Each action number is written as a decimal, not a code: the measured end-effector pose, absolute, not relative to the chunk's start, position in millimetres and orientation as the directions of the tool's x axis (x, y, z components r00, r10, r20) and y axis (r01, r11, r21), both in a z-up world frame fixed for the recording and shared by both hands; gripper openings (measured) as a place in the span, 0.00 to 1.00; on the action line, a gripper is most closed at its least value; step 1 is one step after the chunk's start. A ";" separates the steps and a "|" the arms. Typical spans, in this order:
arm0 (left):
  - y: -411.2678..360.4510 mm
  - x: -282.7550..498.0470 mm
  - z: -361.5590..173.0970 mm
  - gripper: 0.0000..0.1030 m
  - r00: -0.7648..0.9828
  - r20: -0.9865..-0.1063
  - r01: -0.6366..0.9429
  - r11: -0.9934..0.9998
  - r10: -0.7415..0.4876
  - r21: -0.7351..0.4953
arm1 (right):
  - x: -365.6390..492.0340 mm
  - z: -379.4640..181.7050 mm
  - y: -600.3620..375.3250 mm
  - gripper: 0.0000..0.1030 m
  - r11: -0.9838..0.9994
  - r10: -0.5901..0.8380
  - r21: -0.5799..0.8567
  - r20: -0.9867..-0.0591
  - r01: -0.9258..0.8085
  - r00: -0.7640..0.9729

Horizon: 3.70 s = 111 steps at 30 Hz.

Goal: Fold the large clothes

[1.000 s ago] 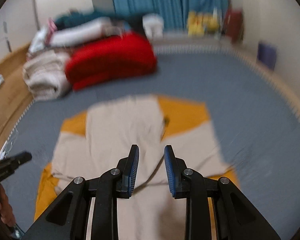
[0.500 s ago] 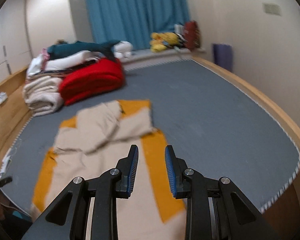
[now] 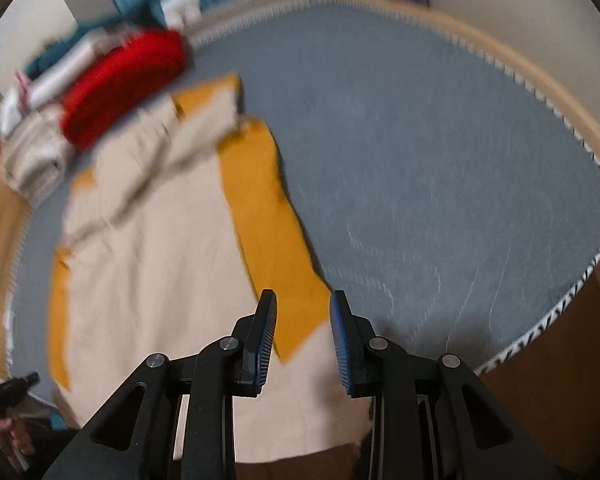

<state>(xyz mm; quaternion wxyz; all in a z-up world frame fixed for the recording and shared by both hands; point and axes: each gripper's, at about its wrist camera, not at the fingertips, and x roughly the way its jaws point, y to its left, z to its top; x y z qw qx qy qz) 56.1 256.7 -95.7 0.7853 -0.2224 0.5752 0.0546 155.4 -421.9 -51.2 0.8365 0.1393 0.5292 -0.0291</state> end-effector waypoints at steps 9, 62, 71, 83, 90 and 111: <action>265.9 58.8 -129.1 0.34 0.224 -0.959 -0.405 0.878 -0.176 -0.256 | 173.7 -101.1 -411.8 0.38 0.987 0.020 0.061 -0.965 0.150 0.261; 237.6 7.3 25.6 0.02 0.465 -0.826 0.004 0.934 -0.319 -0.358 | 100.2 55.5 -418.7 0.02 0.917 0.303 0.396 -0.775 0.052 0.555; 253.5 -49.9 58.4 0.02 0.461 -0.791 0.045 0.901 -0.402 -0.432 | 31.9 107.1 -449.4 0.02 0.892 0.338 0.450 -0.720 0.036 0.606; 258.4 6.7 76.9 0.02 0.495 -0.755 0.024 0.875 -0.430 -0.483 | 13.5 138.5 -466.1 0.02 0.901 0.302 0.433 -0.681 0.034 0.668; 272.5 136.2 16.4 0.02 0.559 -0.722 -0.088 0.836 -0.408 -0.541 | 155.1 99.4 -440.0 0.02 0.961 0.183 0.273 -0.723 0.033 0.666; 286.5 225.6 -72.0 0.09 0.445 -0.803 -0.222 0.820 -0.396 -0.527 | 333.6 -30.7 -421.1 0.06 0.984 0.119 0.168 -0.871 0.060 0.477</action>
